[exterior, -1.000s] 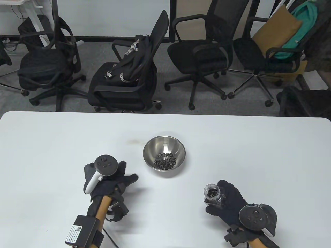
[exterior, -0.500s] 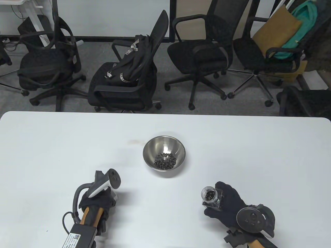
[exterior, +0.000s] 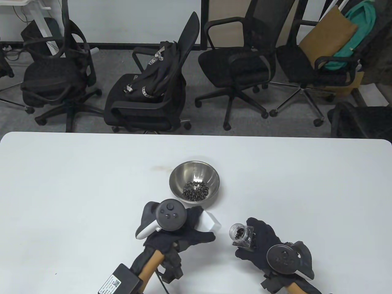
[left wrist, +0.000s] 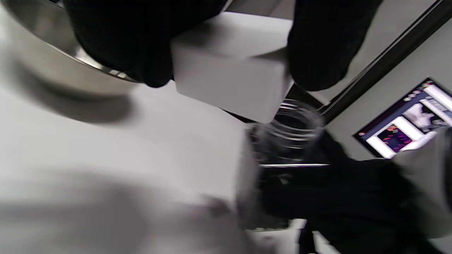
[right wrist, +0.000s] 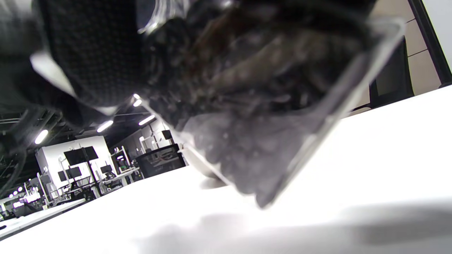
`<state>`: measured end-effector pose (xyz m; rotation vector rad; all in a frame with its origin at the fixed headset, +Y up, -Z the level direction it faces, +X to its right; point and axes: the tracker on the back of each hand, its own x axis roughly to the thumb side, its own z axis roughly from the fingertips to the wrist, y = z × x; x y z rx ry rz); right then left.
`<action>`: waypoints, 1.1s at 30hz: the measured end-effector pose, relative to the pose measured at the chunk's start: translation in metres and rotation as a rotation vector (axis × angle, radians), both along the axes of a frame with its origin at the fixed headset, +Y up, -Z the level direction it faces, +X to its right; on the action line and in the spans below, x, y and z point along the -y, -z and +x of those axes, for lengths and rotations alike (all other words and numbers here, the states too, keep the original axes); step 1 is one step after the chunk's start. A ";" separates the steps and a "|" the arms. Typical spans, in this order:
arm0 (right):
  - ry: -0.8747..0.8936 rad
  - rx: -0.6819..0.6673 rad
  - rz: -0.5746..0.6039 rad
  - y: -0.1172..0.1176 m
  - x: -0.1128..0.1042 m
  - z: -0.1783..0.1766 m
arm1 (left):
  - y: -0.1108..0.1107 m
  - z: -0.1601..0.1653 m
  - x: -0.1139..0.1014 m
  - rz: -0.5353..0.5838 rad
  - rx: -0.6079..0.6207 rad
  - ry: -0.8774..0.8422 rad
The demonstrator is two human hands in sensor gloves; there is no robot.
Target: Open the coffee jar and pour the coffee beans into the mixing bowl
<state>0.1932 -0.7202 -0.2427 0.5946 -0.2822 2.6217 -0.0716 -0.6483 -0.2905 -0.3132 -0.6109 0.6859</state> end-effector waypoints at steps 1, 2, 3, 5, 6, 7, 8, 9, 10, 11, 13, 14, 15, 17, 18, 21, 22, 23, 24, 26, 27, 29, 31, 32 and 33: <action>-0.005 -0.001 -0.001 0.000 0.001 -0.001 | -0.002 0.011 -0.003 -0.014 0.016 -0.016; -0.007 -0.001 -0.001 0.000 0.001 -0.001 | -0.003 0.019 -0.004 -0.022 0.025 -0.014; -0.008 -0.002 -0.001 0.000 0.001 -0.002 | -0.003 0.026 -0.006 -0.011 0.031 -0.007; -0.010 -0.001 0.000 0.000 0.001 -0.002 | -0.003 0.036 -0.007 0.011 0.004 0.022; -0.010 0.003 0.002 0.000 0.001 -0.002 | -0.002 0.040 -0.007 0.023 -0.018 0.038; -0.010 0.005 0.003 0.000 0.001 -0.002 | -0.002 0.043 -0.006 0.025 -0.023 0.048; -0.010 0.006 0.003 0.000 0.001 -0.002 | -0.002 0.045 -0.005 0.020 -0.028 0.052; -0.011 0.009 0.003 0.000 0.001 -0.002 | -0.002 0.047 -0.003 0.005 -0.038 0.054; -0.011 0.009 0.003 0.000 0.001 -0.001 | -0.002 0.049 0.000 -0.008 -0.046 0.051; -0.016 0.009 0.002 0.000 0.001 -0.002 | -0.002 0.049 0.001 -0.013 -0.054 0.047; -0.040 0.018 0.008 0.000 0.002 -0.002 | -0.001 0.051 0.004 -0.031 -0.053 0.048; -0.051 0.019 0.008 0.000 0.003 -0.002 | 0.000 0.051 0.005 -0.041 -0.057 0.047; -0.057 0.019 0.009 0.000 0.003 -0.002 | 0.000 0.052 0.006 -0.047 -0.065 0.048; -0.067 0.025 0.012 0.000 0.004 -0.003 | 0.000 0.052 0.008 -0.056 -0.076 0.048; -0.072 0.028 0.012 0.001 0.004 -0.004 | 0.000 0.052 0.009 -0.058 -0.085 0.042; -0.084 0.033 0.013 0.001 0.005 -0.004 | 0.001 0.051 0.012 -0.072 -0.094 0.037; -0.087 0.036 0.013 0.001 0.005 -0.004 | 0.001 0.051 0.014 -0.077 -0.092 0.032; -0.091 0.041 0.009 0.002 0.006 -0.004 | 0.000 0.051 0.015 -0.095 -0.087 0.023; -0.095 0.046 0.009 0.002 0.006 -0.003 | -0.001 0.051 0.016 -0.104 -0.087 0.014; -0.091 0.049 0.004 0.003 0.007 -0.002 | -0.002 0.051 0.017 -0.096 -0.093 0.014; -0.093 0.051 0.003 0.004 0.007 -0.002 | -0.003 0.051 0.018 -0.098 -0.091 0.019; -0.106 0.050 0.013 0.003 0.007 -0.003 | -0.003 0.052 0.018 -0.100 -0.101 0.030; -0.117 0.045 0.029 0.001 0.006 -0.004 | -0.002 0.053 0.018 -0.092 -0.112 0.037; -0.108 0.040 0.035 0.001 0.005 -0.004 | 0.000 0.054 0.020 -0.107 -0.104 0.040; -0.102 0.038 0.033 0.001 0.005 -0.005 | 0.000 0.054 0.021 -0.130 -0.089 0.035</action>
